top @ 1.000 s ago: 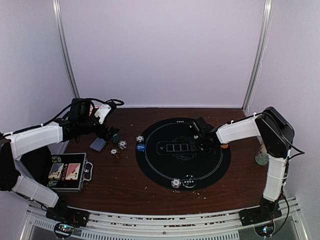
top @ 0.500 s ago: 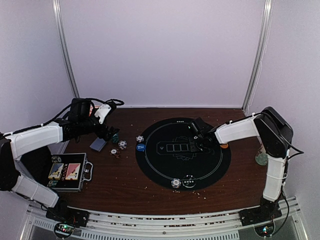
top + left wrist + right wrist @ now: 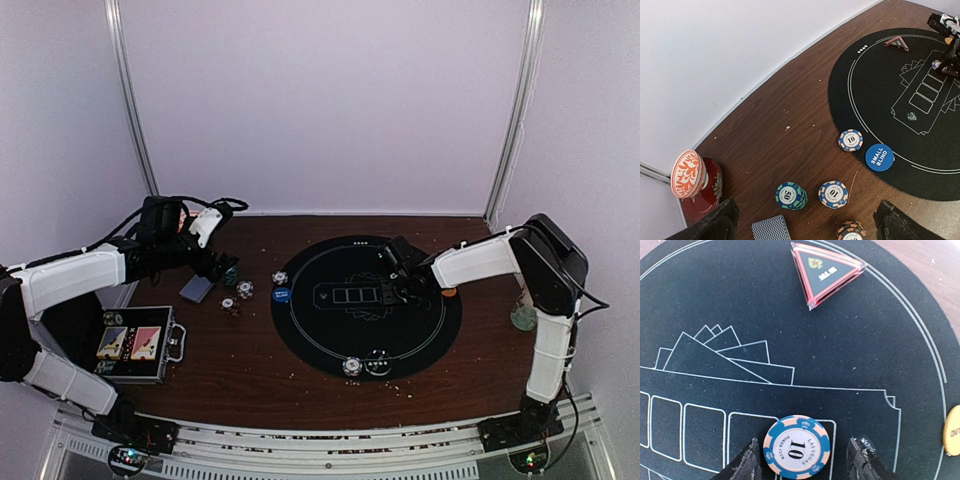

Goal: Distribute texas hold em gaming equipment
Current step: Pick up the pile of poker chips from the community card area, then place the poker chips pile in the big blind area.

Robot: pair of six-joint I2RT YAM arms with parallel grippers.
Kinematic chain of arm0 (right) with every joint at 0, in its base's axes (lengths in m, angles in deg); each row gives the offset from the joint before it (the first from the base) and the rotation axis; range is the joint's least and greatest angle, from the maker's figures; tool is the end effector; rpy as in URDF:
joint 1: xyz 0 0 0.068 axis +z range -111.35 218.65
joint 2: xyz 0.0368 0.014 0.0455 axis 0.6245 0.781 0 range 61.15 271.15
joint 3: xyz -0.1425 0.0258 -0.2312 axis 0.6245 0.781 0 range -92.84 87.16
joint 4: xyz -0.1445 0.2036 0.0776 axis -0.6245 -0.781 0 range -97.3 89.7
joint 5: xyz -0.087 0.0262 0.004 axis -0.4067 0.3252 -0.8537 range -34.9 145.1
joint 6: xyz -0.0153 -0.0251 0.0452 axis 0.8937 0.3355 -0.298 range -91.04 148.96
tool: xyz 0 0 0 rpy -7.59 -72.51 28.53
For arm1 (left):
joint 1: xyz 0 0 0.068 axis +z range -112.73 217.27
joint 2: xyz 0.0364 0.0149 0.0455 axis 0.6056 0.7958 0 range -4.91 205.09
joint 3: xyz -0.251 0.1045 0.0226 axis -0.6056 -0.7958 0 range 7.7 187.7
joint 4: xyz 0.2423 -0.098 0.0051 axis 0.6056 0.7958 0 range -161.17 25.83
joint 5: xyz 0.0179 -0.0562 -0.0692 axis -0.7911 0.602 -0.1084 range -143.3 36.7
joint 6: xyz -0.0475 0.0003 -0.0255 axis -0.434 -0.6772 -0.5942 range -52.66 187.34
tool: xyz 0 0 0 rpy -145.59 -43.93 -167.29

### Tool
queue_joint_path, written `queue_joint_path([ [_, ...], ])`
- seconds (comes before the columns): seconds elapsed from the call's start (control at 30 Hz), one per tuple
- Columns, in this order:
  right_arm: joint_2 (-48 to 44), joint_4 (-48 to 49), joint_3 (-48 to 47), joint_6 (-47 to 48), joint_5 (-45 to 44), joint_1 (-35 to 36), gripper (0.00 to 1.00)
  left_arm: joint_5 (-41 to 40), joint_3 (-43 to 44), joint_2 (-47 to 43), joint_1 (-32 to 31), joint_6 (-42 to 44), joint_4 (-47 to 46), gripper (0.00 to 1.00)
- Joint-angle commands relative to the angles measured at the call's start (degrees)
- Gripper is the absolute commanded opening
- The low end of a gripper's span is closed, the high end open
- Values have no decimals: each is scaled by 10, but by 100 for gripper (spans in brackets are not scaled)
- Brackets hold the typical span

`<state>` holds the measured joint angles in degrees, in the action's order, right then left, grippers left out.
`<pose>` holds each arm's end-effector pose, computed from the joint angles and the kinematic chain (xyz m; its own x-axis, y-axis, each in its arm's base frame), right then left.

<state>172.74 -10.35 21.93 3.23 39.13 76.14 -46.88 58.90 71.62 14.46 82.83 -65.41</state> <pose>0.3151 0.2293 0.1329 -0.7969 -0.0853 -0.5980 -0.1314 0.9907 0.0338 0.2742 -0.1198 0.2632 -0.3324 0.4276 -0.8406 0.5834 0.7936 0.1730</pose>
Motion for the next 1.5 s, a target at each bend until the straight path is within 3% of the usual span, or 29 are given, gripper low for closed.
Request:
queue_joint_path([
  [0.0,20,1,-8,-6,22,-3,60,4,-7,-1,6,-6,-31,98],
  [0.17,30,1,-11,-7,34,-4,57,4,-7,-1,6,-6,-31,98],
  [0.4,39,-5,-15,-9,43,-4,44,3,-8,-2,6,-5,-31,98],
  [0.8,7,-20,1,-21,20,-4,35,-2,-9,-9,7,-5,-30,98],
  [1.47,-199,-11,218,-69,-29,-27,33,4,-9,-16,6,-7,-30,98],
])
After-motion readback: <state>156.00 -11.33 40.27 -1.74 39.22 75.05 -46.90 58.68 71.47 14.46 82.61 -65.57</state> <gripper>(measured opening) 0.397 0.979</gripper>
